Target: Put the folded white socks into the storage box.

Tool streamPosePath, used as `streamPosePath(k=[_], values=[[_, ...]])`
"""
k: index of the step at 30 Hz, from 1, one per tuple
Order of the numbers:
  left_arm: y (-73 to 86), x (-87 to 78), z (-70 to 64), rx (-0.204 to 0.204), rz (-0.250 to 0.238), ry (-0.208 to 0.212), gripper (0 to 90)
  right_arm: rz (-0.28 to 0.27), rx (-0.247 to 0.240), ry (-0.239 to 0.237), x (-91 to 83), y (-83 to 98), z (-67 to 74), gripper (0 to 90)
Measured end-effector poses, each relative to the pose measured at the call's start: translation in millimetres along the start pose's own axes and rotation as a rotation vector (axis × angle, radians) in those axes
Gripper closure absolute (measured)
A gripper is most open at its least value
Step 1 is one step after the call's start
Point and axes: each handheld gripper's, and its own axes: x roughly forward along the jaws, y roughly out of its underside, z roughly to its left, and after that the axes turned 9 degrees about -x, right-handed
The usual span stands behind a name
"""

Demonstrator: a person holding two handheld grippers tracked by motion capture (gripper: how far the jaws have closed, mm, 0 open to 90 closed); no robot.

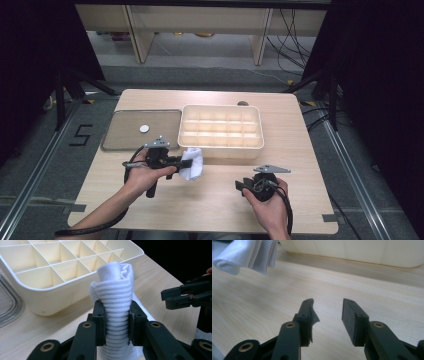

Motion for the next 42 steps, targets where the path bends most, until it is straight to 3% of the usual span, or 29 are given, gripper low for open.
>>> streamPosePath(k=[1,4,15,24,28,29,30,34,42], values=[[-0.5,-0.9,0.7,-0.002,-0.001,0.003,71.4,0.009,0.039,-0.002,-0.9,-0.2,3.2,61.2],[-2.1,-5.2,2.9,-0.004,-0.012,-0.011,71.5,-0.001,-0.007,0.01,-0.5,0.0,-0.2,60.6],[-8.9,-15.1,10.2,-0.012,-0.06,-0.02,71.4,-0.016,0.001,-0.005,1.3,1.0,-0.6,59.0],[-17.0,-19.6,8.7,-0.011,-0.093,-0.027,71.4,-0.046,-0.014,0.03,1.0,0.0,0.9,58.4],[-22.4,-21.1,8.5,-0.002,-0.107,-0.035,71.4,-0.05,-0.004,0.024,-0.1,-0.7,3.3,56.9],[-23.6,-20.7,8.6,-0.004,-0.115,-0.028,71.4,-0.052,-0.029,0.035,-0.2,-0.9,2.4,55.7],[-25.2,-20.9,8.6,0.004,-0.117,-0.034,71.4,-0.052,-0.001,0.02,0.4,-0.8,5.2,54.8],[-31.7,-19.7,8.0,0.014,-0.127,-0.042,71.4,-0.05,-0.047,0.023,2.2,-0.5,3.9,54.6],[-41.3,-13.5,11.0,0.024,-0.132,-0.057,71.4,-0.047,-0.047,0.013,2.4,-0.1,4.3,56.9]])
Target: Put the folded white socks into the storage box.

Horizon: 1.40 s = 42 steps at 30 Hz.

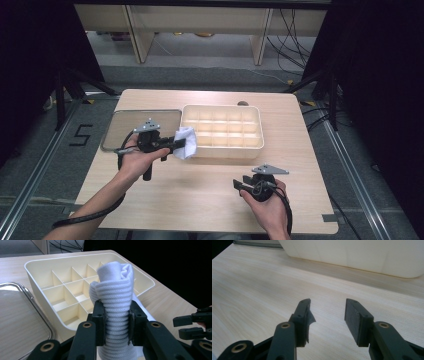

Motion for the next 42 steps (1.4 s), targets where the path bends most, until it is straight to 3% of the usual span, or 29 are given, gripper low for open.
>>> streamPosePath(k=[20,36,40,42], values=[[-11.9,39.5,20.5,0.017,0.005,-0.079,71.2,-0.009,0.005,-0.002,0.8,1.6,-0.2,57.3],[-12.4,61.4,31.8,0.037,0.057,-0.147,71.0,-0.001,0.005,0.008,-0.3,2.6,-0.8,57.1],[-13.9,64.1,33.4,0.056,0.101,-0.167,70.9,0.007,0.024,0.009,-1.4,1.9,1.0,57.0],[-13.9,66.2,32.5,0.052,0.101,-0.175,70.8,-0.013,0.007,0.006,-0.7,1.9,-0.5,57.1]])
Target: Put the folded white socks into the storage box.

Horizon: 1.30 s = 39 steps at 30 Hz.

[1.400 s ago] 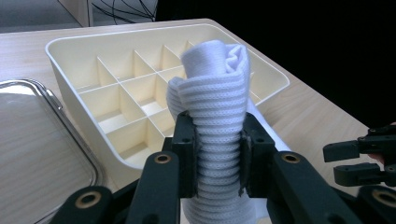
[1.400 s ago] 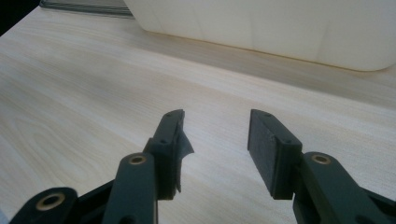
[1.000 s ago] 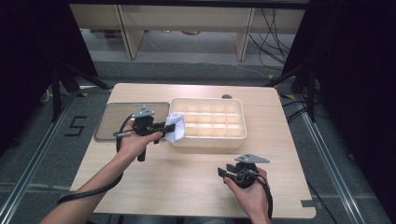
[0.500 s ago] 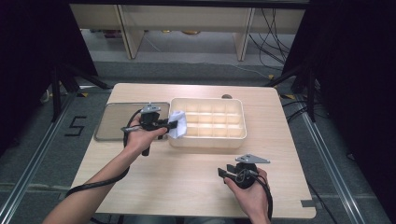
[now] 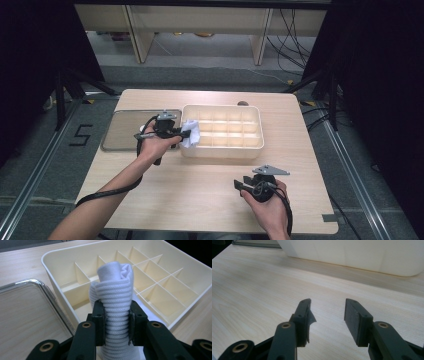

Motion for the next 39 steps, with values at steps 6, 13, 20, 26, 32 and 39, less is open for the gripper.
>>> streamPosePath(k=[6,13,20,26,32,39], values=[[-1.5,2.4,-1.6,0.037,0.041,-0.031,70.8,0.011,0.01,0.002,-1.4,-1.0,0.7,56.9],[-3.0,5.0,-2.2,0.057,0.075,-0.049,70.8,0.008,0.003,0.006,-2.7,-1.6,-0.5,56.9],[-4.2,8.1,-3.5,0.073,0.108,-0.063,70.8,0.008,0.003,0.007,-2.8,-1.8,-0.4,56.9],[-6.6,11.4,-6.0,0.095,0.14,-0.074,70.7,0.005,0.003,0.009,-3.0,-2.1,-0.7,56.9],[-7.6,14.7,-6.3,0.084,0.173,-0.086,70.8,-0.003,-0.005,0.0,-2.8,-2.3,-1.4,56.9],[-11.2,17.1,-8.2,0.091,0.204,-0.098,70.8,0.005,0.007,-0.003,-2.0,-2.1,-0.4,56.6]])
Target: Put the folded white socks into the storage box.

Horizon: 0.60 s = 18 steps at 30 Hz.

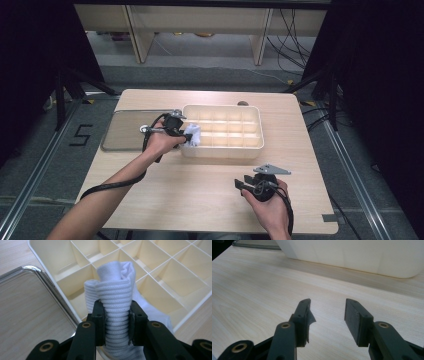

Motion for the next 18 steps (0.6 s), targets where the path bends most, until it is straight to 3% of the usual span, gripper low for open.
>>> streamPosePath(k=[1,3,4,18], values=[[-1.3,-0.9,1.0,0.011,0.026,0.01,70.8,0.006,-0.011,0.018,-1.4,-0.2,-0.4,56.6],[-1.4,0.2,0.3,0.011,0.019,0.0,70.9,0.005,-0.015,0.019,-1.2,-0.2,-0.9,56.6],[-1.8,0.3,0.7,0.014,0.026,0.005,70.9,0.015,0.015,0.01,-1.8,-0.3,0.9,56.6],[-7.8,2.3,1.4,0.022,0.093,0.006,71.2,0.007,0.0,0.015,-1.2,0.2,-2.2,56.6]])
